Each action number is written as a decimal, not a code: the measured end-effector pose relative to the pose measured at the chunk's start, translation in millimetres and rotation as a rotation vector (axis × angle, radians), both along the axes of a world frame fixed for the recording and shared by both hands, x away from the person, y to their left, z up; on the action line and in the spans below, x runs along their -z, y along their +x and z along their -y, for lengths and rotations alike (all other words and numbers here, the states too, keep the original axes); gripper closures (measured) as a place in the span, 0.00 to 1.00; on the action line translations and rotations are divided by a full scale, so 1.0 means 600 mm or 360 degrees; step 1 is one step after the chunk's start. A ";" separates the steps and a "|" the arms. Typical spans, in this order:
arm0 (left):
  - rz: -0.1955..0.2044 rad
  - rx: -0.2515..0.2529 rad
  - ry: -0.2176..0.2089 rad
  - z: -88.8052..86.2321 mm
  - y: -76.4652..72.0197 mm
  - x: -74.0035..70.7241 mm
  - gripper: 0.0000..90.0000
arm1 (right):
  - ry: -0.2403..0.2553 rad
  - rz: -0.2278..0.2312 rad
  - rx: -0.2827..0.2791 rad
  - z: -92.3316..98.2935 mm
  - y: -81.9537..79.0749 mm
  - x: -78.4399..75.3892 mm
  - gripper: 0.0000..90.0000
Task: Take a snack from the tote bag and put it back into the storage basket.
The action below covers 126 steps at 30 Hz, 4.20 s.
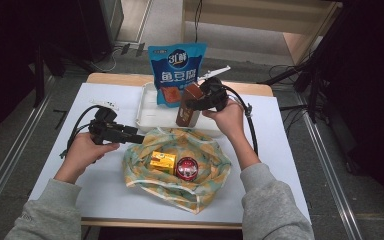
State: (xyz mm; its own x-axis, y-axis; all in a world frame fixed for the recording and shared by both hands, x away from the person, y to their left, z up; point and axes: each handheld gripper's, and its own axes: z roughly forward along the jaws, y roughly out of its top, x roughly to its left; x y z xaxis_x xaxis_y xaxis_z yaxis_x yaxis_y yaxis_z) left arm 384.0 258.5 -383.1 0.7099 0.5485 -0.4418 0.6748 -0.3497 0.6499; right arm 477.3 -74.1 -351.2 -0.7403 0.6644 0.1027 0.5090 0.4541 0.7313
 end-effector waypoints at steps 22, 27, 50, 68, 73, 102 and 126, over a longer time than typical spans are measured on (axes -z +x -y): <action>-0.0002 -0.0006 -0.0004 -0.001 0.000 0.000 0.41 | 0.0046 0.0012 0.0024 0.037 -0.025 0.013 0.48; -0.0001 -0.0007 -0.0005 -0.001 0.000 0.000 0.41 | 0.0050 0.0012 0.0026 0.045 -0.030 0.016 0.48; -0.0005 -0.0005 -0.0001 -0.001 0.000 0.000 0.41 | 0.0070 -0.0004 0.0035 0.088 -0.048 0.033 0.47; -0.0013 0.0000 0.0002 0.002 -0.001 0.001 0.41 | 0.0030 0.0007 -0.0052 0.107 -0.061 0.046 0.46; -0.0013 0.0000 0.0000 0.001 0.000 0.002 0.41 | 0.0040 0.0002 -0.0065 0.102 -0.059 0.048 0.47; -0.0012 0.0001 0.0002 0.001 0.000 0.002 0.41 | 0.0070 -0.0035 -0.0129 0.053 -0.044 0.076 0.47; -0.0013 0.0003 0.0004 -0.001 0.001 0.004 0.41 | -0.0042 -0.0141 -0.0141 0.018 -0.012 0.124 0.47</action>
State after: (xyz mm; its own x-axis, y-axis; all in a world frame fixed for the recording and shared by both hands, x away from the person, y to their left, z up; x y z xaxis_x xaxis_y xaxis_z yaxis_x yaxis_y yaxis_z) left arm 384.7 259.1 -385.2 0.7074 0.5483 -0.4461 0.6792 -0.3525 0.6438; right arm 469.9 -85.1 -425.3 -0.7850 0.6001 0.1537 0.5281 0.5184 0.6726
